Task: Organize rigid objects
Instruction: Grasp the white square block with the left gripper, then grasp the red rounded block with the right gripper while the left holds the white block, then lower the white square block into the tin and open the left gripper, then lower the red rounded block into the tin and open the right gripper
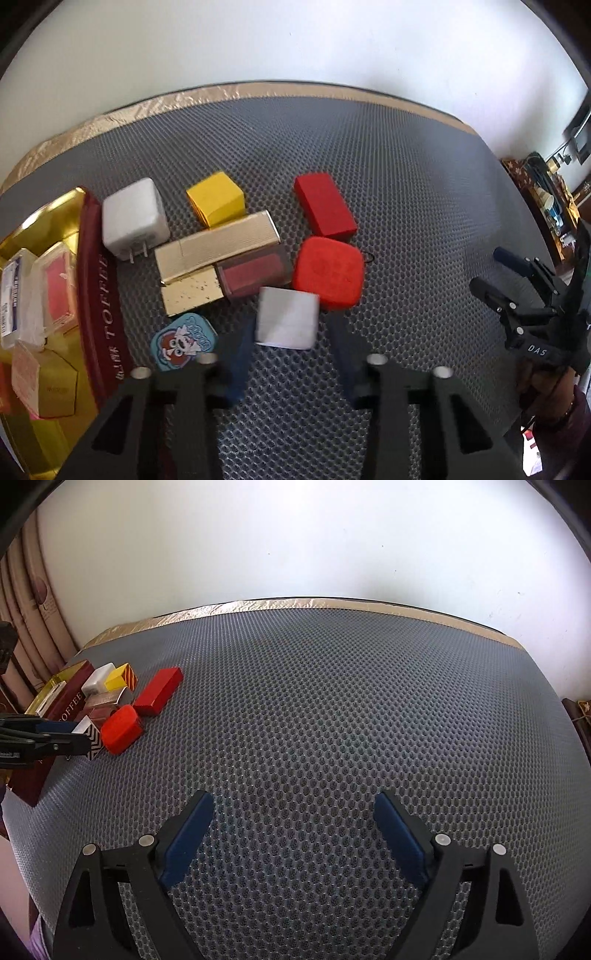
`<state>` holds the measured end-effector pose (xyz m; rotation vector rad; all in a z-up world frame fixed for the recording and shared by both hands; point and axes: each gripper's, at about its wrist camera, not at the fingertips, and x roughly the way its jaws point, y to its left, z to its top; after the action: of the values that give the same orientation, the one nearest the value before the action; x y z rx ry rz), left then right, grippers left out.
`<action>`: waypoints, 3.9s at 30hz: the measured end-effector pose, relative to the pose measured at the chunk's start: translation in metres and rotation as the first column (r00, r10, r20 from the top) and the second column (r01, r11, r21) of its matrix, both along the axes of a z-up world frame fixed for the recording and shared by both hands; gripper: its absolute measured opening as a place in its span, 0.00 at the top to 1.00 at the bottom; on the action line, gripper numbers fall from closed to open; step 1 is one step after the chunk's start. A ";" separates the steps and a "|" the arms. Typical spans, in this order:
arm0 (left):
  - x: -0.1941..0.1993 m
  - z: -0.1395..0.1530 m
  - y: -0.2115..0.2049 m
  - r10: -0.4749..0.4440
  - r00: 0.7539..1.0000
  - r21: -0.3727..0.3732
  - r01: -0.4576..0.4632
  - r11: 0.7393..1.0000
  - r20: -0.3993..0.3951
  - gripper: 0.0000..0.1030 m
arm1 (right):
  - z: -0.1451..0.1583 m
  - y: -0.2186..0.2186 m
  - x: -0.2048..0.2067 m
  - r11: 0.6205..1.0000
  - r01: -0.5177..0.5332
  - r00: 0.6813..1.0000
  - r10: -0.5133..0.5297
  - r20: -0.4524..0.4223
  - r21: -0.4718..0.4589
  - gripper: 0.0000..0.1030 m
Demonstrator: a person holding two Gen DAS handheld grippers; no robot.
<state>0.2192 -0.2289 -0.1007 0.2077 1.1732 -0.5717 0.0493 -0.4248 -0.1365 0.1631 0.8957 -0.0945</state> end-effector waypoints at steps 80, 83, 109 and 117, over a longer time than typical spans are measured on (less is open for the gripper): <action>-0.016 0.090 0.146 0.263 0.954 -0.125 -0.247 0.961 0.141 0.70 | 0.020 0.113 0.032 0.904 -0.411 0.911 0.412 0.015 0.122 0.50; 0.016 0.078 0.144 0.279 0.945 -0.064 -0.272 0.960 0.170 0.70 | 0.025 0.109 0.028 0.905 -0.402 0.915 0.401 0.035 0.142 0.50; 0.092 0.034 0.138 0.278 0.943 0.064 -0.294 0.954 0.181 0.59 | 0.032 0.109 0.022 0.906 -0.379 0.925 0.377 0.049 0.189 0.50; 0.078 0.068 0.166 0.368 0.909 -0.070 -0.361 0.930 0.196 0.50 | 0.049 0.119 0.020 0.902 -0.393 0.920 0.386 0.074 0.179 0.50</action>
<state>0.2973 -0.0629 -0.0330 0.0156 0.9684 -0.2309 0.0696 -0.3059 -0.0875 0.1599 0.8851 0.3688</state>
